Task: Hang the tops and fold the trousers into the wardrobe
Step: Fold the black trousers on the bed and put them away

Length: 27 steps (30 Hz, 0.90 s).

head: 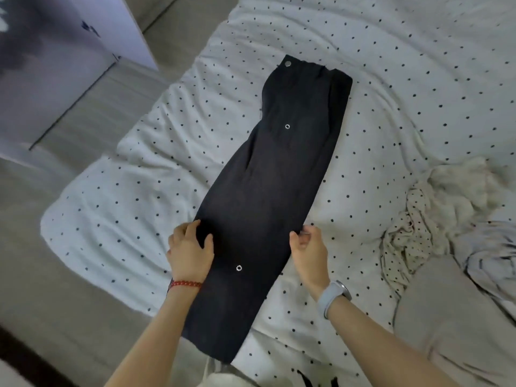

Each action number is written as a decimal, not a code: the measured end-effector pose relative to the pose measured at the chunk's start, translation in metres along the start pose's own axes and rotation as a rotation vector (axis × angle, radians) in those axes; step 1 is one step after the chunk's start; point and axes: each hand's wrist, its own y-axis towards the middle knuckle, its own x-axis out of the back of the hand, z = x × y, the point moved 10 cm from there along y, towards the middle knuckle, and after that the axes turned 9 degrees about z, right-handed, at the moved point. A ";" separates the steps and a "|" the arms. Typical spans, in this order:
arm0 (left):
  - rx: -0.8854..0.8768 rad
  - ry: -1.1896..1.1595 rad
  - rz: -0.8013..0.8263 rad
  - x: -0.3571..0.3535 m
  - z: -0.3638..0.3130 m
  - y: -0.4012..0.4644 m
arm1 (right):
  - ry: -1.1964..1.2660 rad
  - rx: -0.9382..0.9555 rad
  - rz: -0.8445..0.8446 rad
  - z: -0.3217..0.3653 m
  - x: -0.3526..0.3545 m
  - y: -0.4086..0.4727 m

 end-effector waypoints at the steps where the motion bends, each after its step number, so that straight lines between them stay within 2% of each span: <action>1: 0.041 -0.014 -0.002 0.001 0.015 -0.006 | -0.014 -0.014 0.021 -0.009 -0.008 -0.011; 6: 0.087 -0.180 0.056 -0.003 0.069 -0.039 | -0.031 -0.076 0.092 -0.045 -0.048 -0.058; 11: 0.142 -0.246 0.107 0.000 0.114 -0.051 | 0.006 -0.154 0.096 -0.074 -0.083 -0.102; 17: 0.046 -0.220 0.143 -0.001 0.143 -0.057 | 0.033 -0.212 0.241 -0.097 -0.134 -0.134; 23: -0.063 -0.278 0.186 0.005 0.150 -0.053 | -0.023 -0.155 0.080 -0.102 -0.138 -0.155; 27: -0.035 -0.341 0.351 -0.017 0.174 -0.055 | 0.018 -0.203 0.069 -0.126 -0.145 -0.160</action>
